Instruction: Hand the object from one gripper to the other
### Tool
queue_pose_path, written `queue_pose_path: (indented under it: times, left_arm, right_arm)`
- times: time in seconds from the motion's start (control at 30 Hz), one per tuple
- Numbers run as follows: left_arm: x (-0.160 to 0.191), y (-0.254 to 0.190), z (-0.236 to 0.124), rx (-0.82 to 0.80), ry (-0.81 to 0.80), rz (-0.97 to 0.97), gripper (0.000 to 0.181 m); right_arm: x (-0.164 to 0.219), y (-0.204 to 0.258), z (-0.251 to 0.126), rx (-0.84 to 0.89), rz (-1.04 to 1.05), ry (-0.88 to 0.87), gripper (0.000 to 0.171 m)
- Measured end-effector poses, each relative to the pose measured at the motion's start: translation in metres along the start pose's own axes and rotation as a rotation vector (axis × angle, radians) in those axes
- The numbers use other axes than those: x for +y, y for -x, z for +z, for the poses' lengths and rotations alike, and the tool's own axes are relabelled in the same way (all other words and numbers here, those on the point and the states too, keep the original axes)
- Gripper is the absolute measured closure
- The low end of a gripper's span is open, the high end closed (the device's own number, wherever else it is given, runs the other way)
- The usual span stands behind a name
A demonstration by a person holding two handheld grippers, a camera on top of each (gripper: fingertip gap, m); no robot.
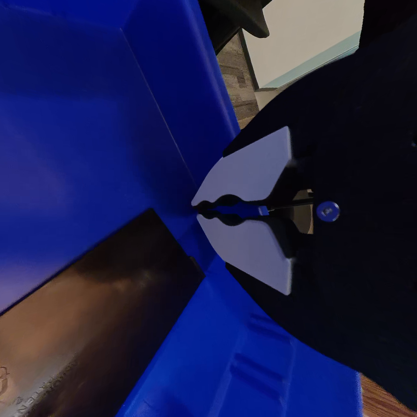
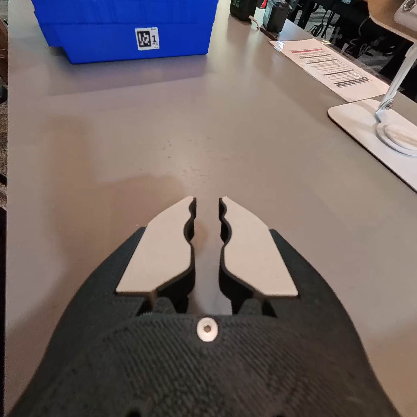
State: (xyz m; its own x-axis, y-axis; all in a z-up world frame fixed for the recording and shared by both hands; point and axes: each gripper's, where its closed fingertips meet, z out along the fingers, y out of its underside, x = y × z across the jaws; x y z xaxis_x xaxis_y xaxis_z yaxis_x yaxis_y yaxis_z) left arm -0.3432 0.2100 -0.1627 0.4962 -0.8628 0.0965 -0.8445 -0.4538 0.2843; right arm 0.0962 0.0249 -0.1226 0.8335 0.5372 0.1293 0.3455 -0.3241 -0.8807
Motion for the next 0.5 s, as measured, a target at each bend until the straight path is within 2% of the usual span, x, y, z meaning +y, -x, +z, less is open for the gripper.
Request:
queue_pose_path:
  times: [0.23,0.5]
  left_arm:
    - [0.009,-0.004,-0.003,0.024,0.014,-0.012,0.151]
    - [0.016,-0.003,0.003,0.050,0.204,0.068,0.169]
  right_arm:
    - [-0.002,0.004,-0.002,-0.014,0.001,-0.018,0.152]
    - [-0.007,0.004,-0.006,0.000,-0.017,-0.027,0.152]
